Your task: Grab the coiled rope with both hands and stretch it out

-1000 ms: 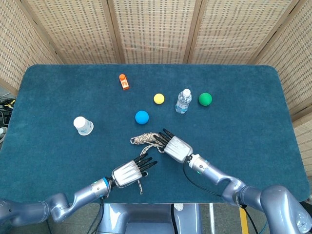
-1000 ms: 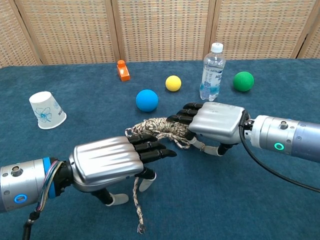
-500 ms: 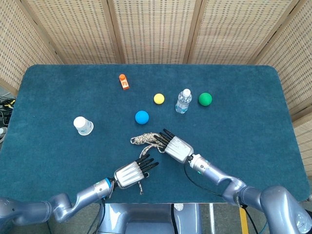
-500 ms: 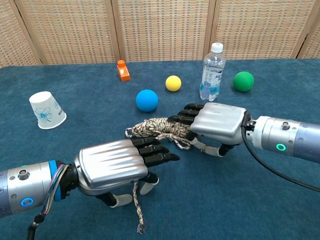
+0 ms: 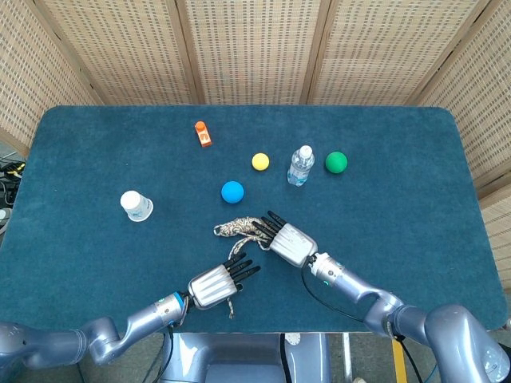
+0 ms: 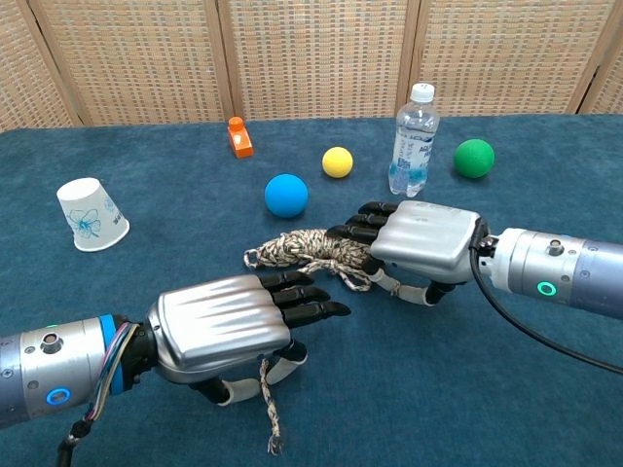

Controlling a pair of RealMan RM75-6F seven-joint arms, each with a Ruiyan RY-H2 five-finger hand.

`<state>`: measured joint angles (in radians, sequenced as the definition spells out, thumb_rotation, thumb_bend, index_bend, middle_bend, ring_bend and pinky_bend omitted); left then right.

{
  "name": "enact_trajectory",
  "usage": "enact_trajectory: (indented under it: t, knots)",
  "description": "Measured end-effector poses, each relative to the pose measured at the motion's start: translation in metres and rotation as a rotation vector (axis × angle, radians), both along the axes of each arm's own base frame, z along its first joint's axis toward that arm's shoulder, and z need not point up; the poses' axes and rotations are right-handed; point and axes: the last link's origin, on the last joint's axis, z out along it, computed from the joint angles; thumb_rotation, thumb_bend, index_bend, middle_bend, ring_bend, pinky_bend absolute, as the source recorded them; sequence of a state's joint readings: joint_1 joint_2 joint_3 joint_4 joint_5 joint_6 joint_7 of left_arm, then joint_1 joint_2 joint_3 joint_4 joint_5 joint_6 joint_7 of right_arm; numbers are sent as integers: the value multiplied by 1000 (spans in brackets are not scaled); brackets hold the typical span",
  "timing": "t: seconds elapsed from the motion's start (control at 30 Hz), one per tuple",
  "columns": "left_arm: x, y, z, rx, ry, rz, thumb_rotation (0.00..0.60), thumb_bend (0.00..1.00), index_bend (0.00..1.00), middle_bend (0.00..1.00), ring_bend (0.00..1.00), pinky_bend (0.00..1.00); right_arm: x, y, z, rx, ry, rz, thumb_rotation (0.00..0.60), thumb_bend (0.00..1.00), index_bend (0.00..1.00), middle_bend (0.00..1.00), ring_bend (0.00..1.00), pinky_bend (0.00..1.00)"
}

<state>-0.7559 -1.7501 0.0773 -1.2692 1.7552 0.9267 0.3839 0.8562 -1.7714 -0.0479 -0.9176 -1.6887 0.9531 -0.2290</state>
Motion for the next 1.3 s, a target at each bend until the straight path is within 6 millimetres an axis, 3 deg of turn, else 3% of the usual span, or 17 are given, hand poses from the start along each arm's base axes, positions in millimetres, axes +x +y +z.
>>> enact_trajectory:
  t: [0.9, 1.3]
  knots:
    - [-3, 0, -4, 6, 6, 25, 600, 473, 676, 0, 0, 0, -2, 0, 1, -2, -4, -3, 600, 465, 669, 6, 0, 0]
    - [-17, 9, 26, 37, -29, 42, 600, 485, 694, 0, 0, 0, -3, 0, 6, -16, -9, -3, 600, 465, 670, 6, 0, 0]
